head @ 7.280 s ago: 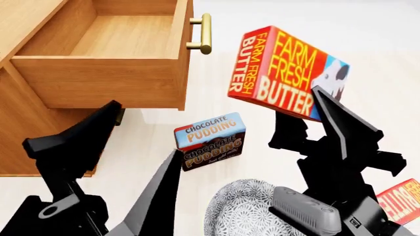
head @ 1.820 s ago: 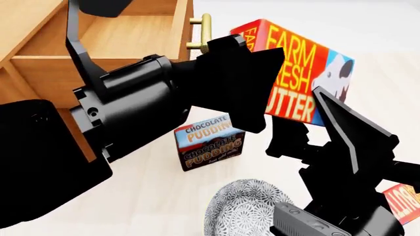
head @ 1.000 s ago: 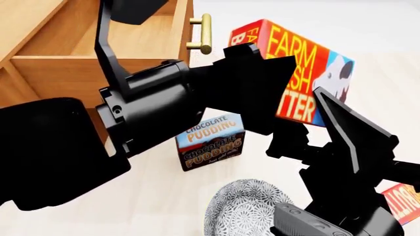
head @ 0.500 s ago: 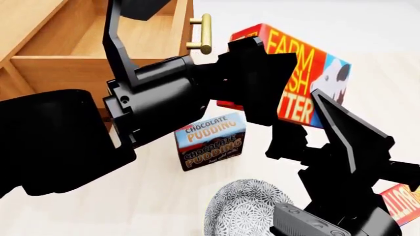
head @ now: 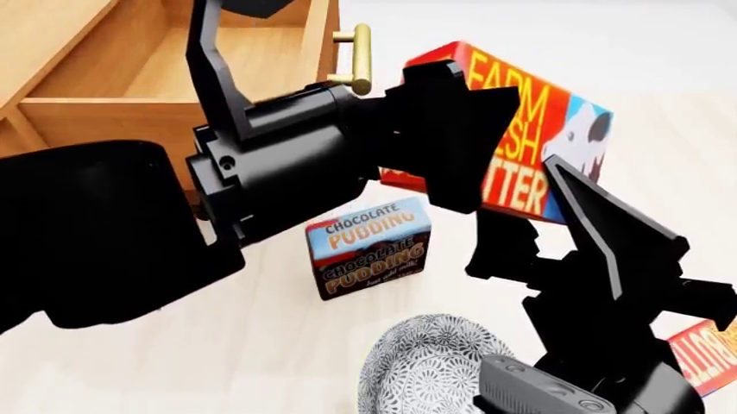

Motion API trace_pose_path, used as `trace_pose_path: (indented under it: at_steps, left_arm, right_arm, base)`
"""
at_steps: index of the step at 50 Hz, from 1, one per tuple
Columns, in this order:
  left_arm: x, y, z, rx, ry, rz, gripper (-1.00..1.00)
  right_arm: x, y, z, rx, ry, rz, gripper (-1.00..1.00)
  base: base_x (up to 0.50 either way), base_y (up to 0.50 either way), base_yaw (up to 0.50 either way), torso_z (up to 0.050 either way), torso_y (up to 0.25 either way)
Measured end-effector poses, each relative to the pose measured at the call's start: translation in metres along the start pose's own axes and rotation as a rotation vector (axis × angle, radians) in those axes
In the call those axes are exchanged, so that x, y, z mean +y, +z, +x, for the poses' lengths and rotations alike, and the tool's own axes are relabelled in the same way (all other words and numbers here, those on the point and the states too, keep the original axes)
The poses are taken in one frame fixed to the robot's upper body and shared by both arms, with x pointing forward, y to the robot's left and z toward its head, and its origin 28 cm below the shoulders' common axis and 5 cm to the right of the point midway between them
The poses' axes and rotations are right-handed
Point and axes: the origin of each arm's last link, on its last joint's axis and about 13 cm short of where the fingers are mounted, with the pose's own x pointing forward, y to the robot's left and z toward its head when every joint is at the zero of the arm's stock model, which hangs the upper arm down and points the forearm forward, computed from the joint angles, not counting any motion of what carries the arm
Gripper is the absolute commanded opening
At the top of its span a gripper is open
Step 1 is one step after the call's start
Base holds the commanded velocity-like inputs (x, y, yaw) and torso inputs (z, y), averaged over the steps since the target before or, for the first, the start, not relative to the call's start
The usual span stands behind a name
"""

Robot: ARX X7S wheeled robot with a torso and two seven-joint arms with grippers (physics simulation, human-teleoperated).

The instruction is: Put the butter at the front in the top drawer of the cabinet and close it.

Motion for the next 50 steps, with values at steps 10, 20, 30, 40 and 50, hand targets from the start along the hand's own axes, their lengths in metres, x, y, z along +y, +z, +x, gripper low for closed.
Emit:
trace_pose_path:
  at_steps: [10,20,30,40,50]
  left_arm:
    - [0.0004,0.0008,-0.0001,-0.004,-0.001,0.01,-1.0]
    - [0.0013,0.0005,-0.002,-0.004,0.0,0.014,-1.0]
    - [0.0021,0.0002,-0.0038,-0.008,-0.002,0.014,-1.0]
    - [0.0031,0.0,-0.0046,-0.012,-0.001,-0.003,-1.0]
    - [0.0016,0.002,-0.0065,-0.031,-0.001,-0.041,-1.0]
  right_arm:
    - [-0.0006,-0.0005,0.0008,-0.002,-0.01,-0.003,-1.0]
    - [0.0012,0.0014,0.0011,0.0,-0.012,0.004,1.0]
    - [0.0029,0.0039,0.0014,0.01,-0.018,0.017,1.0]
    - [0.0048,0.0052,0.0014,0.019,-0.025,0.033,1.0]
    - [0.0045,0.0032,0.0027,0.031,-0.044,0.031,1.0]
  base:
    - [0.0,0.0,0.0,0.0,0.001]
    - [0.0,0.0,0.0,0.001,0.001]
    - [0.0,0.0,0.0,0.0,0.001]
    - [0.0,0.0,0.0,0.001,0.001]
    - [0.0,0.0,0.0,0.0,0.001]
